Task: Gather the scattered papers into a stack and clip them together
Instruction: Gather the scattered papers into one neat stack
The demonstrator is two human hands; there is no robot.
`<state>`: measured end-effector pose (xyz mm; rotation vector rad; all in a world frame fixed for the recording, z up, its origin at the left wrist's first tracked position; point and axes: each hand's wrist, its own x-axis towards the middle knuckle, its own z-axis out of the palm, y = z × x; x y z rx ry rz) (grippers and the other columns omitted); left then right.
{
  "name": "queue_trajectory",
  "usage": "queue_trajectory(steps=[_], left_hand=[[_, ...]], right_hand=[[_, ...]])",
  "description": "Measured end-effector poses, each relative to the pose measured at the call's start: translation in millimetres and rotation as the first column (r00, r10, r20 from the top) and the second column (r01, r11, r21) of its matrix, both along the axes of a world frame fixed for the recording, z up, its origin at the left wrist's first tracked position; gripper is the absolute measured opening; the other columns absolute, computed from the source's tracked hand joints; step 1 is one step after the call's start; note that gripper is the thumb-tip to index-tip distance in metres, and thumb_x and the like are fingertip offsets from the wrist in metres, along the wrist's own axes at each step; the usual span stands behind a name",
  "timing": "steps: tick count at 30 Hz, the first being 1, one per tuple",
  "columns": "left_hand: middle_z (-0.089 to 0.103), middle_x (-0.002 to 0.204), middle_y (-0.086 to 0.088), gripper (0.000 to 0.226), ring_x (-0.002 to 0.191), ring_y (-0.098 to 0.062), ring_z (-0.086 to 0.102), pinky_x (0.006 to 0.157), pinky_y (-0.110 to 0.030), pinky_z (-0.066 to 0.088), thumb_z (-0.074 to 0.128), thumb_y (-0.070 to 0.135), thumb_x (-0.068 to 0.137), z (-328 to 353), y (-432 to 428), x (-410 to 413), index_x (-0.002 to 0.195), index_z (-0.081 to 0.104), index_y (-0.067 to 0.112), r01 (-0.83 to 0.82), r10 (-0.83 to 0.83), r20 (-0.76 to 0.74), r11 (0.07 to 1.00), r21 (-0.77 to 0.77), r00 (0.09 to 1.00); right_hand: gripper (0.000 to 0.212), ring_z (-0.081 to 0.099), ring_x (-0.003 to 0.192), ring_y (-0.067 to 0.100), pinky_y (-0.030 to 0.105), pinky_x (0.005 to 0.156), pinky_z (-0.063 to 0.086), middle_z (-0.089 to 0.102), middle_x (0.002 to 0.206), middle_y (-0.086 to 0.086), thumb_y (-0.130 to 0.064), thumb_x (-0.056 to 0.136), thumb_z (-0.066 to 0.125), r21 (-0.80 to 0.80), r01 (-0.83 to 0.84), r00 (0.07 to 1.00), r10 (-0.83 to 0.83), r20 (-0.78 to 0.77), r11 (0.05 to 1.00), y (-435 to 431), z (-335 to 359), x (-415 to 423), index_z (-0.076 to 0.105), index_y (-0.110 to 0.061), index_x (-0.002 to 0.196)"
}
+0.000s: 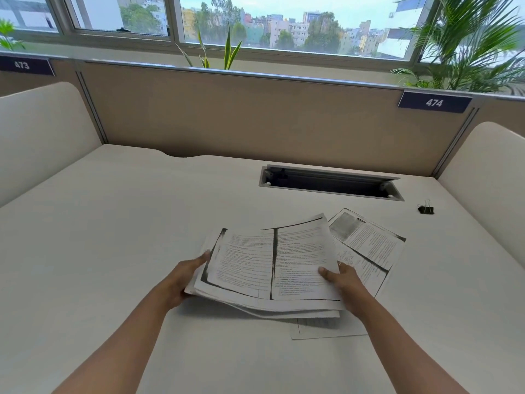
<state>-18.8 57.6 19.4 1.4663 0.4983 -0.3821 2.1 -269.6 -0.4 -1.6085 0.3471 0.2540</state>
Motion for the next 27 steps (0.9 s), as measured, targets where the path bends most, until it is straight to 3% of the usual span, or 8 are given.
queue_trajectory(steps=[4, 7, 12, 16, 20, 24, 27], left_hand=[[0.074, 0.089, -0.015, 0.029, 0.074, -0.030, 0.072, 0.059, -0.036, 0.059, 0.060, 0.027, 0.086, 0, 4, -1, 0.102, 0.064, 0.002, 0.084, -0.091, -0.116, 0.995, -0.057, 0.989], [0.074, 0.078, -0.015, 0.020, 0.066, -0.029, 0.072, 0.056, -0.037, 0.059, 0.061, 0.013, 0.086, -3, 8, 0, 0.099, 0.063, -0.002, 0.069, -0.070, -0.123, 0.997, -0.018, 0.990], [0.074, 0.072, -0.013, 0.009, 0.062, -0.027, 0.072, 0.054, -0.038, 0.059, 0.059, 0.003, 0.086, -7, 10, -1, 0.093, 0.063, 0.001, 0.058, -0.055, -0.106, 0.998, 0.021, 0.993], [0.074, 0.072, -0.014, 0.009, 0.063, -0.028, 0.071, 0.055, -0.039, 0.059, 0.058, 0.001, 0.085, -7, 6, -2, 0.093, 0.063, -0.001, 0.036, -0.038, -0.083, 0.999, -0.026, 0.996], [0.072, 0.068, -0.012, 0.010, 0.063, -0.030, 0.070, 0.054, -0.040, 0.058, 0.055, -0.004, 0.087, -8, 7, -1, 0.095, 0.061, -0.002, -0.004, 0.004, -0.062, 1.000, -0.005, 0.998], [0.068, 0.080, -0.014, 0.015, 0.075, -0.031, 0.065, 0.051, -0.034, 0.058, 0.055, -0.002, 0.087, -8, 8, -1, 0.102, 0.057, 0.001, -0.061, 0.061, -0.019, 0.998, 0.008, 0.998], [0.066, 0.091, -0.017, 0.022, 0.080, -0.033, 0.064, 0.058, -0.034, 0.059, 0.055, 0.000, 0.088, -8, 10, -1, 0.109, 0.055, 0.001, -0.079, 0.079, -0.008, 0.997, 0.026, 0.997]], right_hand=[[0.036, 0.065, 0.096, 0.031, 0.040, 0.087, 0.052, 0.066, 0.110, 0.016, -0.010, 0.085, 0.063, -0.008, -0.082, 0.996, 0.082, -0.028, 0.997, 3, 3, -2, 0.056, 0.000, 0.118], [0.035, 0.066, 0.095, 0.030, 0.043, 0.090, 0.052, 0.067, 0.110, 0.014, -0.014, 0.084, 0.064, -0.066, -0.146, 0.989, 0.146, -0.011, 0.987, 6, 4, -4, 0.057, -0.002, 0.116], [0.024, 0.065, 0.089, 0.022, 0.036, 0.084, 0.054, 0.066, 0.108, 0.010, -0.019, 0.085, 0.063, -0.141, -0.148, 0.985, 0.159, 0.066, 0.979, 15, 8, -4, 0.057, -0.012, 0.108], [0.048, 0.060, 0.106, 0.022, 0.037, 0.094, 0.049, 0.059, 0.122, 0.003, -0.032, 0.086, 0.061, -0.201, -0.162, 0.981, 0.180, 0.075, 0.966, 26, 7, -5, 0.047, -0.013, 0.128], [0.041, 0.056, 0.106, 0.020, 0.030, 0.089, 0.045, 0.058, 0.120, 0.002, -0.034, 0.090, 0.054, -0.297, -0.110, 0.985, 0.144, 0.093, 0.949, 27, 7, -5, 0.050, -0.011, 0.125], [0.022, 0.055, 0.086, 0.018, 0.022, 0.071, 0.039, 0.060, 0.093, 0.004, -0.021, 0.089, 0.058, -0.554, 0.044, 0.974, 0.087, 0.208, 0.831, 16, 4, -3, 0.060, -0.007, 0.105], [0.021, 0.053, 0.097, 0.019, 0.024, 0.081, 0.038, 0.061, 0.107, 0.007, -0.012, 0.085, 0.061, -0.732, 0.082, 0.957, 0.153, 0.248, 0.677, 4, -5, -3, 0.061, -0.008, 0.105]])
